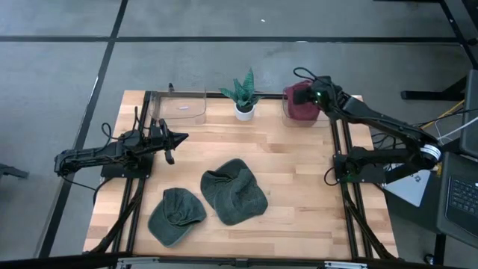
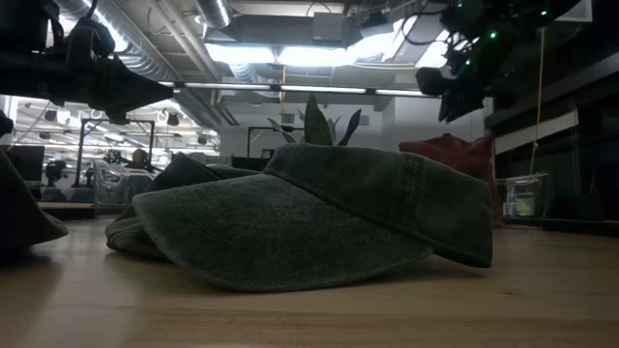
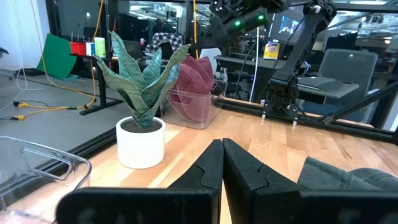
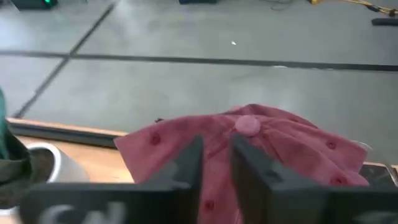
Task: Pick & Place hat
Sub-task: Put the red cap into the right transparent bin
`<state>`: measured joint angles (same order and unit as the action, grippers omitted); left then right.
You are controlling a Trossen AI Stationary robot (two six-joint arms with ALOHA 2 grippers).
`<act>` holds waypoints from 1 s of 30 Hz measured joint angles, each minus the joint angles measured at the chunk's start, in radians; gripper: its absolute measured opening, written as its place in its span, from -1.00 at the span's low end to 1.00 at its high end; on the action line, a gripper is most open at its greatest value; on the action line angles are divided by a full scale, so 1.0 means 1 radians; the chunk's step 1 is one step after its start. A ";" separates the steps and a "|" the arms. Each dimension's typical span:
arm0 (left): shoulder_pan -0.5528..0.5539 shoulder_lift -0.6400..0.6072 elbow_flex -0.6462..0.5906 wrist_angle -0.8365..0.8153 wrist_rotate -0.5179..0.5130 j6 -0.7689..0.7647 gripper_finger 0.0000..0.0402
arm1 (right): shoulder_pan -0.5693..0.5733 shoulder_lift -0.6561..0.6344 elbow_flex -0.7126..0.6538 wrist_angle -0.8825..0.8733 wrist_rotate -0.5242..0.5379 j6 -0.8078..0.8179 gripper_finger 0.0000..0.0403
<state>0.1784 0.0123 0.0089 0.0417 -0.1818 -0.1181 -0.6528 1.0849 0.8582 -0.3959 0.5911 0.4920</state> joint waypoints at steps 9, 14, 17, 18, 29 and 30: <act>0.000 0.000 0.000 0.000 0.000 0.000 -0.98 | -0.055 0.138 0.009 -0.031 -0.018 -0.003 -0.93; 0.000 0.000 0.000 0.000 0.000 0.000 -0.98 | -0.113 0.218 0.006 -0.009 -0.018 -0.037 -0.97; 0.000 0.000 0.000 0.000 0.000 0.000 -0.98 | -0.141 0.270 0.006 0.002 -0.051 -0.055 -0.95; 0.000 0.000 0.000 0.000 0.000 0.000 -0.98 | -0.148 0.288 0.005 0.006 -0.069 -0.055 -0.95; 0.000 0.000 0.000 0.000 0.000 0.000 -0.98 | -0.140 0.274 0.019 0.046 -0.088 -0.101 -0.95; 0.000 0.000 0.000 0.000 0.000 0.000 -0.98 | -0.133 0.259 0.025 0.031 -0.088 -0.100 -0.97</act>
<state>0.1787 0.0124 0.0089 0.0417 -0.1818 -0.1181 -0.7854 1.3435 0.8830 -0.3647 0.5030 0.3919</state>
